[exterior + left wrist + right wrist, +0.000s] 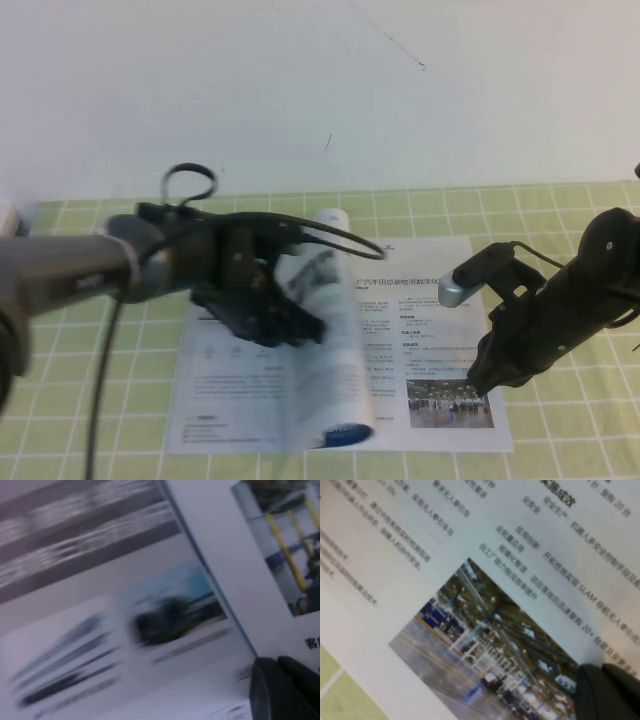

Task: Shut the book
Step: 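Close the open booklet and leave it lying on the table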

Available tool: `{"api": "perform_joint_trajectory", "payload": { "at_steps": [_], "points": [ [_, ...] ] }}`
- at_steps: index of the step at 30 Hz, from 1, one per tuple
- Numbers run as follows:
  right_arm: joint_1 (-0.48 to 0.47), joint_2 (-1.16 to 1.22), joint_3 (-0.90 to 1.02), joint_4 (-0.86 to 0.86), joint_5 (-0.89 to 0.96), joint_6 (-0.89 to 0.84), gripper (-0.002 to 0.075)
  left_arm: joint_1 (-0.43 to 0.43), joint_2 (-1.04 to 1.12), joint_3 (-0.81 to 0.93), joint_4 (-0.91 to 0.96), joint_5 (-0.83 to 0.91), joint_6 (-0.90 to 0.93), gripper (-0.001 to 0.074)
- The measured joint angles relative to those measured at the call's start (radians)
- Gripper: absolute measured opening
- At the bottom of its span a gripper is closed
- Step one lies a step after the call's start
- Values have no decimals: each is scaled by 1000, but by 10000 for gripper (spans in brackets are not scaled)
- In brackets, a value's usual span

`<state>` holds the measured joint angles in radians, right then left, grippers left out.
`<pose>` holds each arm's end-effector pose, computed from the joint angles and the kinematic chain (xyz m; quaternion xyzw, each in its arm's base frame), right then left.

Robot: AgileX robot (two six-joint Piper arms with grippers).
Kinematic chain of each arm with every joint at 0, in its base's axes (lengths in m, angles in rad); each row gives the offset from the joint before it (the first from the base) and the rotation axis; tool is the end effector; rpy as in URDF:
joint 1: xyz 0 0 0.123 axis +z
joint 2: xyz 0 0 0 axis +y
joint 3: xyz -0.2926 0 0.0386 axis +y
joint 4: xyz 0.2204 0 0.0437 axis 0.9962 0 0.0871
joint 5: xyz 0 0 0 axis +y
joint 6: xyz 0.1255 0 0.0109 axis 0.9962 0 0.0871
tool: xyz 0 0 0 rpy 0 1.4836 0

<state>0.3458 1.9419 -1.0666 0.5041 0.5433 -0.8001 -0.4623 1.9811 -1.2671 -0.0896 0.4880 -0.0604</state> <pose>0.3209 0.1491 0.1238 -0.3561 0.9145 0.1235 0.1472 0.3582 -0.1844 0.1517 0.1611 0.9603 -0.0867 0.2105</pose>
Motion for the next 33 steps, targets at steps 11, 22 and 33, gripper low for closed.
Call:
{"api": "perform_joint_trajectory", "payload": {
  "at_steps": [11, 22, 33],
  "points": [
    [0, 0, 0, 12, -10, 4, -3, -127, 5, -242, -112, 103, 103, -4],
    [0, 0, 0, 13, -10, 4, -3, -112, -93, -317, 430, 312, -215, -4],
    [0, 1, 0, 28, -11, 4, -3, 34, 16, -287, 561, 402, -373, -4]
  ]
}}
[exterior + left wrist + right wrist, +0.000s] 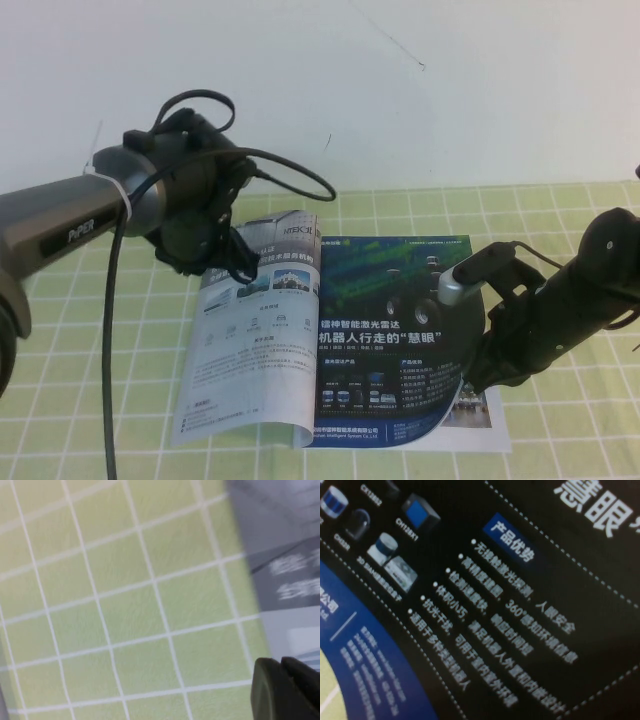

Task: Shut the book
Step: 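Close the open booklet and leave it lying on the table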

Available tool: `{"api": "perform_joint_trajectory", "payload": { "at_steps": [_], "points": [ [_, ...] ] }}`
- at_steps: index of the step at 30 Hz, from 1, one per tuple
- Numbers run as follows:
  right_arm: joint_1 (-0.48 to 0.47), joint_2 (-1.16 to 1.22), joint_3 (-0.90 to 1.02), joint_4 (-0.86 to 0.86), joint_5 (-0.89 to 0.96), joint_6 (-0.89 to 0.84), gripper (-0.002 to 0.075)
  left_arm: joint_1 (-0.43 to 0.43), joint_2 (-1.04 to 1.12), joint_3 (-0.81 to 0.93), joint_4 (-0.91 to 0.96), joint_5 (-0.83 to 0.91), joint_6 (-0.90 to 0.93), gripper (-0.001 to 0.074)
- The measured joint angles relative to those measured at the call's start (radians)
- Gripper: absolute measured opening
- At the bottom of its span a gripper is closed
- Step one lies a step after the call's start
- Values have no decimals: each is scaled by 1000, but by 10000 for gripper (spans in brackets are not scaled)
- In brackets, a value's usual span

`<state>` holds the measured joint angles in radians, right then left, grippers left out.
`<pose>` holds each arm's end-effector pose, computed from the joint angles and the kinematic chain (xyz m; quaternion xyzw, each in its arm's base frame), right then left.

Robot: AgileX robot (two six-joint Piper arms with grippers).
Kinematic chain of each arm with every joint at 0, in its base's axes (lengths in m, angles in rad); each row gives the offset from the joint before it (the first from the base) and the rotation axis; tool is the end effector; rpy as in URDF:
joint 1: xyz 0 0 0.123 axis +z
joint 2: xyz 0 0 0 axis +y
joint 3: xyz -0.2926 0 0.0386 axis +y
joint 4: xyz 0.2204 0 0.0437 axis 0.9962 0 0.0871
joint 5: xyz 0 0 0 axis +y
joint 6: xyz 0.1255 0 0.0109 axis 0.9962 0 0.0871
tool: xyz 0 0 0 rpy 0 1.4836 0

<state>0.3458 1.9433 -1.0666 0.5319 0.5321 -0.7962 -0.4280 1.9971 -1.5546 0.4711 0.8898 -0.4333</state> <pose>0.3223 0.1506 0.1242 -0.3423 0.9180 0.1296 0.1527 0.3987 -0.1330 0.2092 0.1130 0.9598 0.1184 0.2279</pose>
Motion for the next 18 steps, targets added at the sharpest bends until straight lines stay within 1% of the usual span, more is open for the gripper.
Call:
{"api": "perform_joint_trajectory", "payload": {
  "at_steps": [4, 8, 11, 12, 14, 18],
  "points": [
    [0, 0, 0, 0, 0, 0, -3, 28, 43, 2, -67, -3, 2, -4],
    [0, 0, 0, 8, 0, 0, -3, 15, 67, 2, -163, -22, 18, -4],
    [0, 0, 0, 14, 2, 0, -3, 2, 90, 2, -299, -37, 39, -4],
    [0, 1, 0, 20, 2, 0, -3, 1, 94, 2, -380, -54, 72, -4],
    [0, 2, 0, 39, 2, 0, -3, 1, 101, 2, -576, -94, 198, -4],
    [0, 9, 0, 90, 2, -3, -3, -1, 101, -13, -1062, -136, 605, -4]
  ]
}}
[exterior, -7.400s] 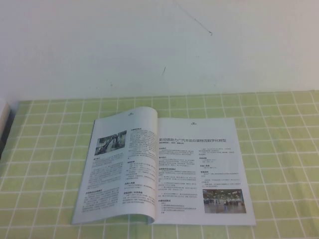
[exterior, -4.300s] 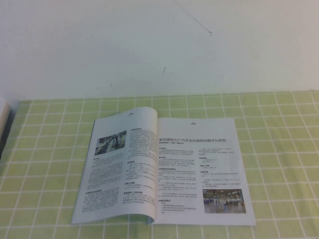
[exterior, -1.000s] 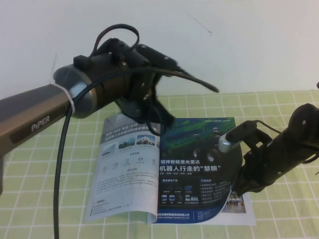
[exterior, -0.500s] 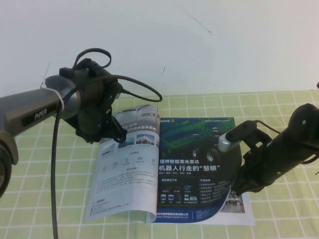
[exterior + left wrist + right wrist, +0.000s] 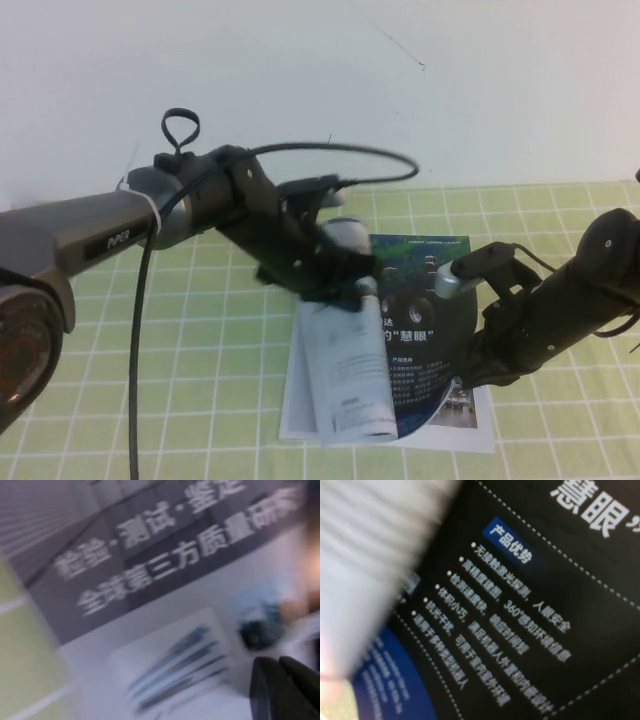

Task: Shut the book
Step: 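Close the open booklet and leave it lying on the table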

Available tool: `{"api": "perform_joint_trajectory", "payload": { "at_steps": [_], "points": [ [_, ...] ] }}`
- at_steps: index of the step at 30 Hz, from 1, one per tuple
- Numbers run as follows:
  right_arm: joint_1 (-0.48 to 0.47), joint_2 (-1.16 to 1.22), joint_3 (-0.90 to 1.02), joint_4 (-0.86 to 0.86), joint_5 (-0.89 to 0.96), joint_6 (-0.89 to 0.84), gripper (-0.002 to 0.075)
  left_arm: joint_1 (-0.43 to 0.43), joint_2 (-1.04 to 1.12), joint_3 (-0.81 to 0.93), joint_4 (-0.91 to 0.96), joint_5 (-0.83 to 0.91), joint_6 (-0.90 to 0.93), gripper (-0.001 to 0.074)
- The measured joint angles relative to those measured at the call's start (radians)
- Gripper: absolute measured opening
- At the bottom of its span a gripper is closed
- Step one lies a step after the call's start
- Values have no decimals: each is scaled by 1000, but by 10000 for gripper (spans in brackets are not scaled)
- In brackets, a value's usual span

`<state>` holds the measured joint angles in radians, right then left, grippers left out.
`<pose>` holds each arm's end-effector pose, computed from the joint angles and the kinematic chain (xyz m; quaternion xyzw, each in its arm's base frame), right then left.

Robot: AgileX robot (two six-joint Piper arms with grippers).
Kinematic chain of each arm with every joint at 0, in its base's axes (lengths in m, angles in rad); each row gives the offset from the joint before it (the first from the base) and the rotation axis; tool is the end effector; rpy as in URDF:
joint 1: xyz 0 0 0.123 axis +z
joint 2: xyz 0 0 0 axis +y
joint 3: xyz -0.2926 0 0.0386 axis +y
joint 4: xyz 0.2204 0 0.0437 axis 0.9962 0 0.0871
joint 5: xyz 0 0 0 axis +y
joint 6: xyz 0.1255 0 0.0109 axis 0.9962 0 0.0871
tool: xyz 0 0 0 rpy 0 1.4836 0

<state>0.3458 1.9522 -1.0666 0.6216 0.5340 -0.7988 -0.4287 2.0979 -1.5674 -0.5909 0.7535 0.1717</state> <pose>0.3226 0.1559 0.1232 -0.3078 0.9262 0.1557 0.1521 0.3848 -0.2287 0.1786 0.1140 0.9487 -0.2561 0.1462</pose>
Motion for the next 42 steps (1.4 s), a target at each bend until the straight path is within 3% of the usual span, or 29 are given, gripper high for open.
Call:
{"api": "perform_joint_trajectory", "payload": {
  "at_steps": [3, 7, 11, 14, 18, 23, 28, 32, 36, 42],
  "points": [
    [0, 1, 0, 16, 2, -13, -3, -1, -7, -39, -288, 29, 267, -4],
    [0, 1, 0, 22, 4, -22, -3, -1, -46, -76, -536, 101, 532, -4],
    [0, 1, 0, 14, 4, -26, -3, -1, -106, -94, -677, 186, 708, -4],
    [0, -4, -1, -20, 10, -26, -3, -1, -164, -97, -680, 194, 738, -4],
    [0, -72, -1, -150, 31, 13, -3, -1, -261, -97, -529, 132, 641, -4],
    [0, -255, -1, -418, 42, 166, -3, -1, -384, -97, -116, 99, 341, -4],
    [0, -434, -1, -706, 116, 398, -3, -1, -518, -97, 384, 206, -11, -4],
    [0, -572, 32, -784, 165, 545, -3, -1, -623, -84, 697, 316, -204, -4],
    [0, -726, 125, -744, 162, 584, -3, -1, -767, 23, 805, 302, -288, -4],
    [0, -984, 329, -687, 100, 590, -3, -1, -1080, 363, 784, 89, -343, -4]
  ]
}}
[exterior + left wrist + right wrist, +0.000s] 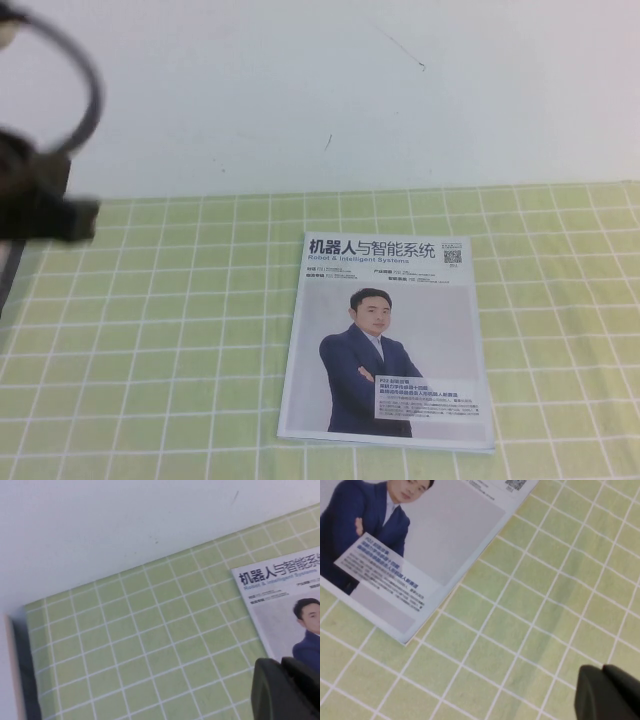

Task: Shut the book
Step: 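Close the open booklet and leave it lying on the table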

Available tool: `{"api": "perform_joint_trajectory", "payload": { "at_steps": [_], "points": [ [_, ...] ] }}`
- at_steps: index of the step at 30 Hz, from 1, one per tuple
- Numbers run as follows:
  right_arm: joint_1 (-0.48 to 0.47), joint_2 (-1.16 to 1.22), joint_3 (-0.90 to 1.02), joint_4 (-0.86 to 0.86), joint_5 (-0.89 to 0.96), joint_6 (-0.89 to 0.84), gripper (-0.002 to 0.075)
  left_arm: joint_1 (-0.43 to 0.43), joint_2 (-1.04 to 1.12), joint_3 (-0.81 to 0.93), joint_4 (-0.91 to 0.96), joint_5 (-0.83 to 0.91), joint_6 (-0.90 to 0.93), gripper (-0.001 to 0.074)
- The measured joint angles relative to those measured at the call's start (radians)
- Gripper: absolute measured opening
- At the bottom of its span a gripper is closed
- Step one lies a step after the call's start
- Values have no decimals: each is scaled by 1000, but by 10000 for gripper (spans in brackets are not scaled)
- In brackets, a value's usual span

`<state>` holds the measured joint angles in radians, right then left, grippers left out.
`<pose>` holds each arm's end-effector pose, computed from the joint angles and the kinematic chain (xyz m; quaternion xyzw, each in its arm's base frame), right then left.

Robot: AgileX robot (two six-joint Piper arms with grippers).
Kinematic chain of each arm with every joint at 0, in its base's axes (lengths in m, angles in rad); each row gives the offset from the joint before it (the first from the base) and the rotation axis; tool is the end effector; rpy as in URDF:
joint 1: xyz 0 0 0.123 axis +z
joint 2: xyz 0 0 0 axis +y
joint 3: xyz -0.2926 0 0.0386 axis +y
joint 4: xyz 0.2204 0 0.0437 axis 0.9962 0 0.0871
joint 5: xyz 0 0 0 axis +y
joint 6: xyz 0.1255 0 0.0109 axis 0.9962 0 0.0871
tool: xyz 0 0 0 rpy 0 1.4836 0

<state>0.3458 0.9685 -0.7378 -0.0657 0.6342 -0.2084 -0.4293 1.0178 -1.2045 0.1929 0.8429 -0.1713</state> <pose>0.1713 0.0565 0.2898 -0.2684 0.8821 -0.0016 0.3871 0.1832 -0.0640 0.4099 0.1338 0.8630 -0.0518 0.4843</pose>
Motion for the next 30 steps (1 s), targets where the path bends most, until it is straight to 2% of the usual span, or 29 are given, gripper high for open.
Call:
{"api": "perform_joint_trajectory", "payload": {
  "at_steps": [9, 13, 19, 30],
  "points": [
    [0, -376, 228, 21, -22, 0, -3, 0, -428, 552, -105, -281, 15, -4],
    [0, -514, 300, 32, -23, 0, -3, 0, -556, 719, -115, -394, 17, -4],
    [0, -579, 346, 54, 0, 0, -3, 0, -656, 830, -119, -479, 17, -4],
    [0, -581, 346, 59, 30, 3, -3, 0, -664, 885, -121, -444, 19, -4]
  ]
}}
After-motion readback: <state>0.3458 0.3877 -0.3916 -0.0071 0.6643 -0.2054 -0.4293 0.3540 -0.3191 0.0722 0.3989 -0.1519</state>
